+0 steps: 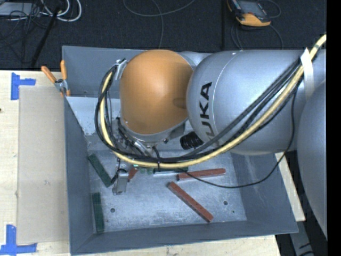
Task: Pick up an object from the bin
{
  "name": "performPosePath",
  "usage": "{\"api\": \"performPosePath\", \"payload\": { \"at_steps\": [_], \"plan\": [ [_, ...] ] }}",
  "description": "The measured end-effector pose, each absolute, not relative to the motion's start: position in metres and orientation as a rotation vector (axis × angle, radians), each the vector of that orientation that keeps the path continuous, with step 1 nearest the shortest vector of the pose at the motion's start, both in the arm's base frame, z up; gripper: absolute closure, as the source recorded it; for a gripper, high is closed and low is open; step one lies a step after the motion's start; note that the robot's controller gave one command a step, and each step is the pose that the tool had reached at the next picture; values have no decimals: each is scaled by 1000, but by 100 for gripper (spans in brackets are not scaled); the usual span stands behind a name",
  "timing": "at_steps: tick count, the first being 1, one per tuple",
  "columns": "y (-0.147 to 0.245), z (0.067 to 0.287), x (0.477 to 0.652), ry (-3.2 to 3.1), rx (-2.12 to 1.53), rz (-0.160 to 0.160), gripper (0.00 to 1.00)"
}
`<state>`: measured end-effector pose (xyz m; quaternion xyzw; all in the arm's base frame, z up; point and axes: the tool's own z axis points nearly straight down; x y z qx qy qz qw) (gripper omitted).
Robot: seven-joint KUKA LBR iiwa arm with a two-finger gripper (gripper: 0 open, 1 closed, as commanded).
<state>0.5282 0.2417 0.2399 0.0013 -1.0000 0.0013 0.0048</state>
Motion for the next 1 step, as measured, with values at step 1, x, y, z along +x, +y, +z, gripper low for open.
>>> {"api": "performPosePath", "payload": {
  "at_steps": [1],
  "plan": [
    [231, 222, 535, -3084, 578, 1, 0]
  ]
}}
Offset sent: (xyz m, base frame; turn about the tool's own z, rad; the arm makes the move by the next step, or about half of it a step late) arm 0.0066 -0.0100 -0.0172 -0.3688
